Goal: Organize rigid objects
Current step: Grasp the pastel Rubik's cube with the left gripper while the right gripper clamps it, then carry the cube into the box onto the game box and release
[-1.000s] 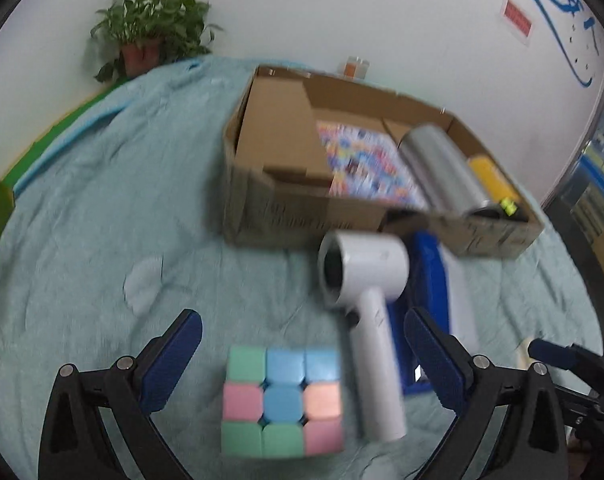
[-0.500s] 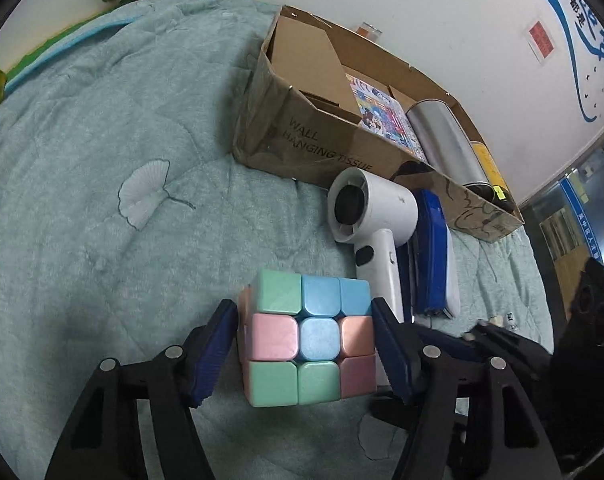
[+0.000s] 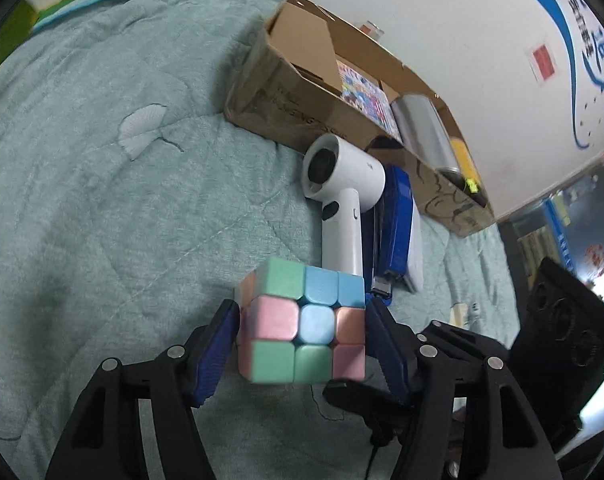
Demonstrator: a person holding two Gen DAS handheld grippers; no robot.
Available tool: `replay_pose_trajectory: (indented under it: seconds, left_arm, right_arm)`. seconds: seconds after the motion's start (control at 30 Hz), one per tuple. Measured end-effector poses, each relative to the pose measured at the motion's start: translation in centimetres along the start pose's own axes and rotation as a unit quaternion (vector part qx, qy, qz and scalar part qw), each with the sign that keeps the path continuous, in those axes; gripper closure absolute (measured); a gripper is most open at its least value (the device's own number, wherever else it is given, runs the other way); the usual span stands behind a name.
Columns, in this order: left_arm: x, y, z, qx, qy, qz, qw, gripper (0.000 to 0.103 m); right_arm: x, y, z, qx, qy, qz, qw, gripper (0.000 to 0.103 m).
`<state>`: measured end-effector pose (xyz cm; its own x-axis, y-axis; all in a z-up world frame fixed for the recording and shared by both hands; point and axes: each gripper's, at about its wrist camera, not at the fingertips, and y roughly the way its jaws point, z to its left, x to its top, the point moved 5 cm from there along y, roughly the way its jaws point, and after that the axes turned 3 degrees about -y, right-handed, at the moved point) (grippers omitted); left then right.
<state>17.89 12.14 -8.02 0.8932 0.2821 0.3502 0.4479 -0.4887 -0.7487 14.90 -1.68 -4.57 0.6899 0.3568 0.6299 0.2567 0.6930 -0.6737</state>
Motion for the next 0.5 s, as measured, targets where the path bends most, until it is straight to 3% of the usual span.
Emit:
replay_pose_trajectory:
  seconds: [0.13, 0.23, 0.37, 0.5]
  left_arm:
    - [0.4, -1.0, 2.0, 0.007, -0.04, -0.007, 0.9992, 0.039]
    - [0.0, -0.7, 2.6, -0.014, -0.064, 0.0, 0.9978, 0.039]
    - [-0.2, -0.4, 1.7, -0.034, -0.058, 0.004, 0.9977, 0.047]
    - [-0.5, -0.4, 0.6, -0.007, -0.037, -0.009, 0.9993, 0.047]
  right_arm:
    - [0.3, 0.8, -0.7, 0.001, 0.004, 0.009, 1.0, 0.059]
    - [-0.1, 1.5, -0.4, -0.006, -0.007, 0.027, 1.0, 0.059]
    - [-0.6, 1.9, -0.4, -0.007, -0.001, 0.034, 0.999, 0.059]
    - [-0.5, 1.6, -0.4, -0.012, -0.001, 0.019, 1.0, 0.06]
